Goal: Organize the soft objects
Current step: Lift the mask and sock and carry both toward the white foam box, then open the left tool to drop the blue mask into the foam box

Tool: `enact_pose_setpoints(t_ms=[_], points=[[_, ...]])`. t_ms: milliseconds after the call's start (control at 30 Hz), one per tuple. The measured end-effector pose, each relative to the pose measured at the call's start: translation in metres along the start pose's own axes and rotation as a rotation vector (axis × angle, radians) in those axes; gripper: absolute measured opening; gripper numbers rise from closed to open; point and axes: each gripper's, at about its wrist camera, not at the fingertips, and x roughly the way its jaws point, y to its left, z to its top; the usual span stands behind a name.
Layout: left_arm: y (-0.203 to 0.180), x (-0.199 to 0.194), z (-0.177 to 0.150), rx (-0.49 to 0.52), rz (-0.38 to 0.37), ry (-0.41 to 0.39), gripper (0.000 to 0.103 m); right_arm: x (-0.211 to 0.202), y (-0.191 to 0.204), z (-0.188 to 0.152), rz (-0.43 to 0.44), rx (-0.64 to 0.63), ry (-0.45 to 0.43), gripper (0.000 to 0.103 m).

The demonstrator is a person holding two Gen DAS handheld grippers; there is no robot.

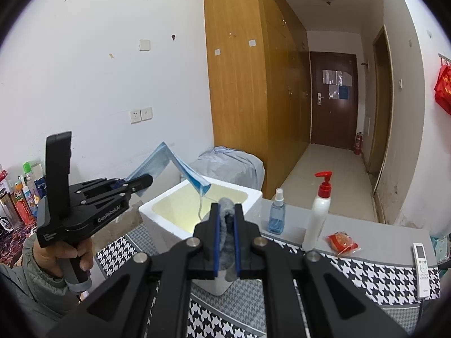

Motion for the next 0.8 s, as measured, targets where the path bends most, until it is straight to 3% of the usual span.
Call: enact_pose_setpoints(t_ms=[400, 467, 533, 667, 733, 800], points=[[0.006, 0.040, -0.003, 0.009, -0.010, 0.077, 0.008, 0.013, 0.002, 0.003, -0.024, 0.009, 0.009, 0.011], [0.007, 0.042, -0.003, 0.007, -0.013, 0.080, 0.022, 0.013, 0.001, 0.004, -0.028, 0.014, 0.010, 0.011], [0.011, 0.041, -0.002, -0.006, -0.022, 0.073, 0.065, 0.014, 0.003, 0.005, -0.034, 0.016, 0.014, 0.011], [0.021, 0.031, 0.000, -0.033, -0.005, 0.033, 0.078, 0.016, 0.005, 0.007, -0.037, 0.012, 0.016, 0.011], [0.023, 0.028, 0.001, -0.032, 0.018, 0.016, 0.097, 0.017, 0.007, 0.008, -0.038, 0.008, 0.016, 0.011], [0.025, 0.022, 0.000, -0.026, 0.030, 0.001, 0.098, 0.019, 0.009, 0.011, -0.039, 0.002, 0.017, 0.011]])
